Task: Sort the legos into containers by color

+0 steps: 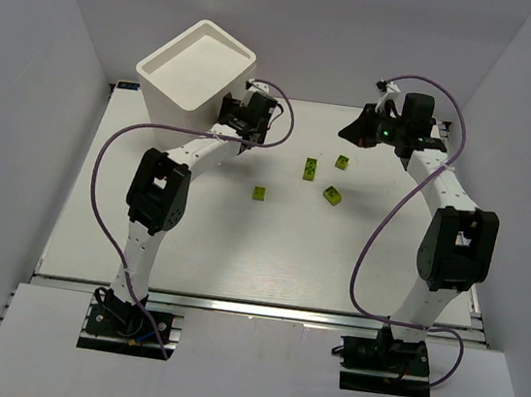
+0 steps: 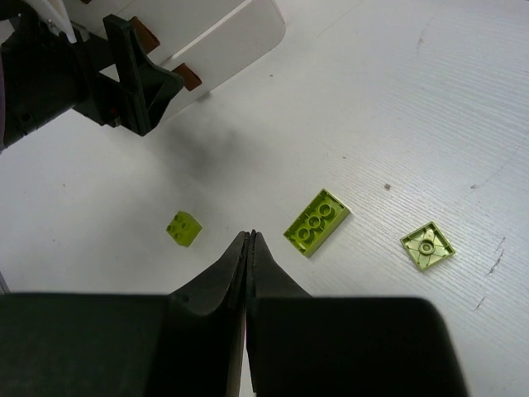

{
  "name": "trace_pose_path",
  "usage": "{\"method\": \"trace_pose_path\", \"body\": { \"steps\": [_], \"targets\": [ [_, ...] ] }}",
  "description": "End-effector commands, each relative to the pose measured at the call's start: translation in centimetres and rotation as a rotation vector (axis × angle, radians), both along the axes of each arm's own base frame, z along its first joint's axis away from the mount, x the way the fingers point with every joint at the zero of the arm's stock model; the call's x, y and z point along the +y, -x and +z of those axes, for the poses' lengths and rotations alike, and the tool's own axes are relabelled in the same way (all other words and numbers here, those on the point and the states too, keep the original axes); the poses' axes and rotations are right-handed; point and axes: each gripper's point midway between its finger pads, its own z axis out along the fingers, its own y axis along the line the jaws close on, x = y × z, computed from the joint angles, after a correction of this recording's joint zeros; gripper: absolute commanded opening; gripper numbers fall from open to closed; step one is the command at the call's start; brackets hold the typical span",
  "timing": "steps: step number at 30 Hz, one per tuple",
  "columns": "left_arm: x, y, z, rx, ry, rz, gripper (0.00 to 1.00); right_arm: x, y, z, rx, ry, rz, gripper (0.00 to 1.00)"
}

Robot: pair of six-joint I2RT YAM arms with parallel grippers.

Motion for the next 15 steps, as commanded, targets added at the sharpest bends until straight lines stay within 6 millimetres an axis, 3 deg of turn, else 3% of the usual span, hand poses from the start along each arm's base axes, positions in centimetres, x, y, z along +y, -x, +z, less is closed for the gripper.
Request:
{"method": "trace_pose_path", "body": {
  "steps": [1,3,4,5,8,9,10,12,13,15],
  "targets": [
    [1.2,-0.7,2.7,-0.077,0.016,0.049,0.94,0.6,1.1,1.4,-0.072,-0.002,0.085,0.0],
    [0.4,-0.4,3.5,-0.081,0.067,0.009,0.89,1.4,2.2,1.6,-0.087,-0.022,0.18,0.0],
    [-0.5,0.1,3.5,-0.07,0.084,-0.025,0.79,1.8,2.6,1.5,-0.129,-0.007,0.24,0.02],
    [-0.8,0.4,3.9,-0.069,0.104,-0.042,0.74,2.6,3.5,1.7,-0.15,-0.026,0.319,0.2],
    [-2.8,2.4,5.1,-0.039,0.21,-0.136,0.53,3.9,4.5,0.5,-0.184,-0.011,0.451,0.5],
    [-3.2,3.2,6.9,-0.058,0.264,-0.155,0.53,4.1,4.3,-0.5,-0.175,-0.003,0.47,0.54],
    [-4.2,4.1,7.2,-0.038,0.317,-0.208,0.55,4.3,4.4,-0.8,-0.178,0.005,0.49,0.58],
    [-4.0,5.6,7.4,-0.017,0.381,-0.218,0.7,5.8,4.7,-2.0,-0.234,0.037,0.563,0.64],
    [-3.7,6.9,9.8,-0.05,0.415,-0.234,0.74,6.5,4.5,-2.3,-0.261,0.055,0.578,0.65],
    [-3.1,9.0,9.8,-0.025,0.455,-0.252,0.82,7.8,3.6,-3.9,-0.296,0.118,0.58,0.67]
  ]
}}
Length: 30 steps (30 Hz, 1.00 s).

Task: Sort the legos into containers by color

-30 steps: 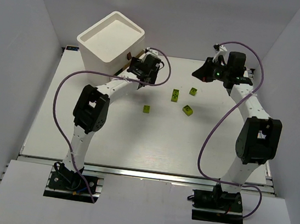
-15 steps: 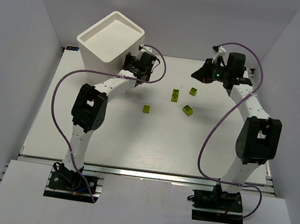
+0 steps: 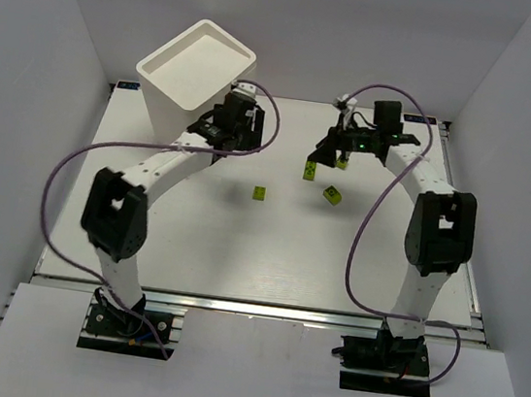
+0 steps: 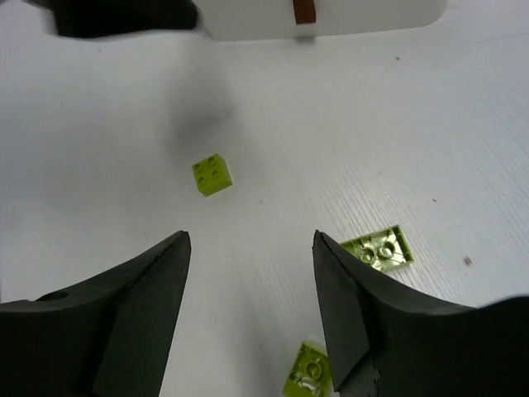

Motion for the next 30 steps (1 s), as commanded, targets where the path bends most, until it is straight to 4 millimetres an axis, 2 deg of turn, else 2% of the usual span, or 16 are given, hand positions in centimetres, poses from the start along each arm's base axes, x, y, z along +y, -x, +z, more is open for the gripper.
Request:
{"method": "trace_pose_path", "body": {
  "steps": [1,2,3,4,5,7,8,9,10,12,13,14,15,17,21,30],
  "targets": [
    [0.2,4.4,9.9,-0.133,0.211,-0.064,0.83,3.5,-0.5,-1.0,-0.144,0.064,0.082,0.66],
    [0.7,5.8,9.4,-0.119,0.22,-0.062,0.85,3.6,-2.9,-1.1,-0.203,0.117,-0.003,0.65],
    [1.4,6.9,10.0,-0.128,0.233,-0.051,0.89,4.3,-3.7,-2.4,-0.198,0.139,-0.019,0.65],
    [1.9,8.0,10.7,-0.141,0.249,-0.043,0.91,6.7,-3.5,-2.6,-0.213,0.152,-0.004,0.65],
    [3.1,9.8,13.5,-0.203,0.294,-0.023,0.93,7.4,-5.7,-3.0,-0.239,0.177,-0.053,0.66],
    [4.8,12.2,13.0,-0.199,0.301,0.018,0.98,10.8,-6.2,-3.5,-0.217,0.176,-0.072,0.68],
    [6.0,14.0,15.3,-0.252,0.353,0.044,0.98,11.4,-7.3,-5.7,-0.192,0.205,-0.101,0.69],
    [7.3,15.1,14.3,-0.238,0.333,0.089,0.98,13.4,-8.1,-3.8,-0.239,0.173,-0.104,0.71],
    [8.0,15.9,14.5,-0.245,0.341,0.105,0.98,14.1,-8.6,-3.8,-0.225,0.159,-0.131,0.72],
    [10.0,18.2,15.2,-0.274,0.374,0.175,0.98,16.8,-9.3,-4.7,-0.246,0.149,-0.135,0.75],
    [10.5,18.8,14.4,-0.263,0.374,0.193,0.98,17.5,-9.4,-4.9,-0.241,0.141,-0.139,0.75],
    [10.8,19.4,14.2,-0.261,0.397,0.213,0.98,18.7,-9.1,-6.6,-0.23,0.149,-0.131,0.76],
    [11.7,20.5,14.6,-0.279,0.415,0.234,0.98,19.4,-9.6,-6.1,-0.254,0.132,-0.142,0.76],
    [12.2,21.3,13.9,-0.271,0.439,0.262,0.98,20.7,-9.4,-7.3,-0.251,0.129,-0.162,0.76],
    [13.2,22.6,13.8,-0.279,0.456,0.297,0.98,22.4,-10.2,-6.3,-0.339,0.036,-0.199,0.76],
    [13.5,22.5,14.0,-0.26,0.424,0.307,0.98,24.7,-10.8,-8.3,-0.359,-0.009,-0.169,0.8]
  ]
}}
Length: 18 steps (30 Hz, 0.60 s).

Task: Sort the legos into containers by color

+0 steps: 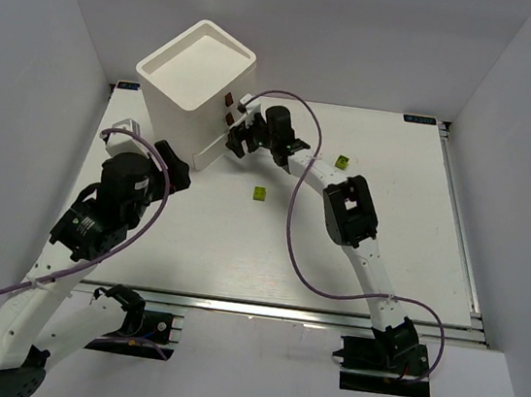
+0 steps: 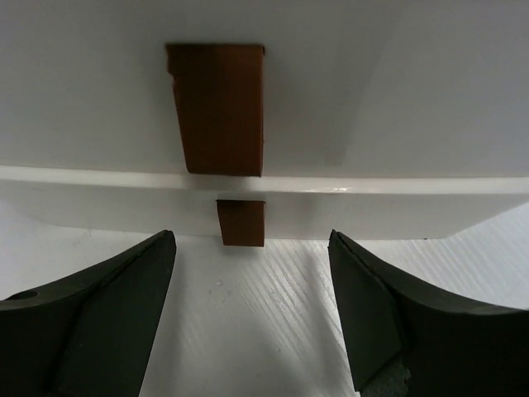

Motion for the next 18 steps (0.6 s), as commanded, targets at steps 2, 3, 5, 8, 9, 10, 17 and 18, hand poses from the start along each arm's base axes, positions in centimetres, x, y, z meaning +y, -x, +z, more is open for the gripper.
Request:
{"method": "trace_pose_path", "body": {
  "steps": [2,3,5,8,9,10,17,18],
  "targets": [
    [0.6,0.2,1.0,-0.016,0.012,0.031,0.98,1.3,-0.7,2.2,-0.077,-0.072,0.01,0.79],
    [0.7,0.3,1.1,-0.018,0.011,0.033,0.98,1.3,-0.7,1.9,-0.079,-0.068,-0.003,0.76],
    [0.9,0.4,1.3,-0.025,0.017,0.039,0.98,1.2,-1.0,1.9,-0.088,-0.076,-0.017,0.72],
    [1.1,0.7,1.3,-0.024,0.022,0.05,0.98,1.1,-1.0,1.8,-0.084,-0.11,-0.012,0.58],
    [1.1,0.7,1.4,-0.024,0.024,0.051,0.98,1.3,-1.1,2.3,-0.111,-0.127,-0.008,0.54],
    [1.1,0.7,1.4,-0.024,0.024,0.051,0.98,1.4,-1.2,2.4,-0.12,-0.127,-0.006,0.52],
    [1.2,0.9,1.7,-0.03,0.037,0.056,0.98,2.2,-1.2,2.7,-0.13,-0.153,0.0,0.18],
    [1.2,1.0,1.7,-0.031,0.045,0.058,0.98,2.1,-1.2,2.9,-0.132,-0.158,-0.006,0.08]
  ]
}}
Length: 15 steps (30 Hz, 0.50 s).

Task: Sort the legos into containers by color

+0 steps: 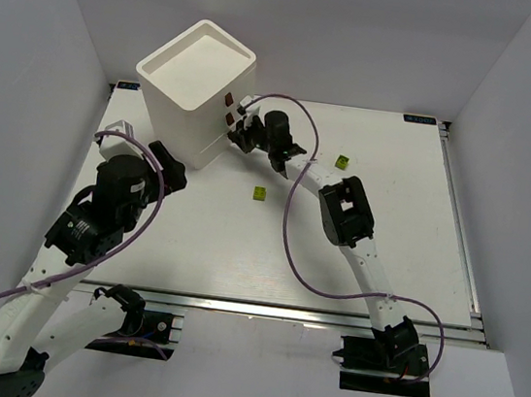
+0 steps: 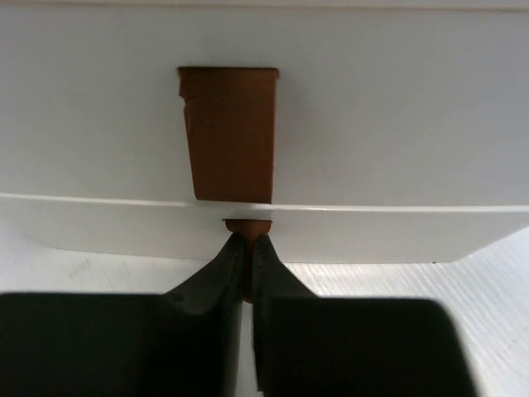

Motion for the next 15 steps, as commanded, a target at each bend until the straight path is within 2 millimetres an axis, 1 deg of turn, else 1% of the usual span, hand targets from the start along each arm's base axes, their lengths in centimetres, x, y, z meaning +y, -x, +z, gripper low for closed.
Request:
{"method": "trace_pose_path", "body": {
  "steps": [1,2,4,5,6,7,8,9,10,11,12,13,14,15],
  "targets": [
    [0.5,0.4,1.6,-0.038,0.03,0.024,0.98,0.9,-0.7,3.3,-0.089,-0.079,-0.01,0.01],
    [0.5,0.4,1.6,-0.041,0.034,0.021,0.98,0.6,-0.8,3.3,-0.087,-0.079,-0.017,0.0],
    [0.4,0.4,1.7,-0.045,0.039,0.021,0.98,0.6,-0.2,3.0,-0.077,-0.075,-0.013,0.0],
    [0.4,0.4,1.7,-0.048,0.043,0.02,0.98,0.1,-0.4,4.1,-0.086,-0.084,-0.022,0.0],
    [0.4,0.4,1.8,-0.05,0.045,0.018,0.98,-0.3,-0.4,4.1,-0.08,-0.084,-0.029,0.0],
    [0.2,0.3,1.7,-0.051,0.048,0.009,0.98,-0.8,0.0,3.1,-0.057,-0.067,-0.032,0.0],
    [0.0,0.3,1.7,-0.053,0.051,0.004,0.98,-1.1,0.2,4.6,-0.074,-0.074,-0.037,0.0],
    [-0.1,0.2,1.6,-0.05,0.05,-0.005,0.98,-1.7,0.3,4.7,-0.074,-0.068,-0.043,0.0],
    [-0.6,0.1,1.3,-0.049,0.058,-0.023,0.98,-2.3,1.0,3.5,-0.051,-0.047,-0.044,0.0],
    [-0.9,-0.1,1.0,-0.044,0.059,-0.033,0.98,-2.9,1.3,3.4,-0.047,-0.036,-0.046,0.0],
    [-1.2,-0.2,0.8,-0.044,0.062,-0.046,0.98,-3.7,1.4,5.3,-0.063,-0.046,-0.052,0.0],
    [-1.6,-0.5,0.9,-0.054,0.071,-0.061,0.98,-4.1,1.8,5.4,-0.055,-0.041,-0.05,0.0],
    [-2.3,-0.6,0.2,-0.04,0.075,-0.091,0.98,-5.0,2.7,5.3,-0.038,-0.028,-0.045,0.0],
    [-2.8,-0.9,0.2,-0.049,0.084,-0.108,0.98,-5.9,2.7,5.2,-0.032,-0.022,-0.054,0.0]
  ]
}}
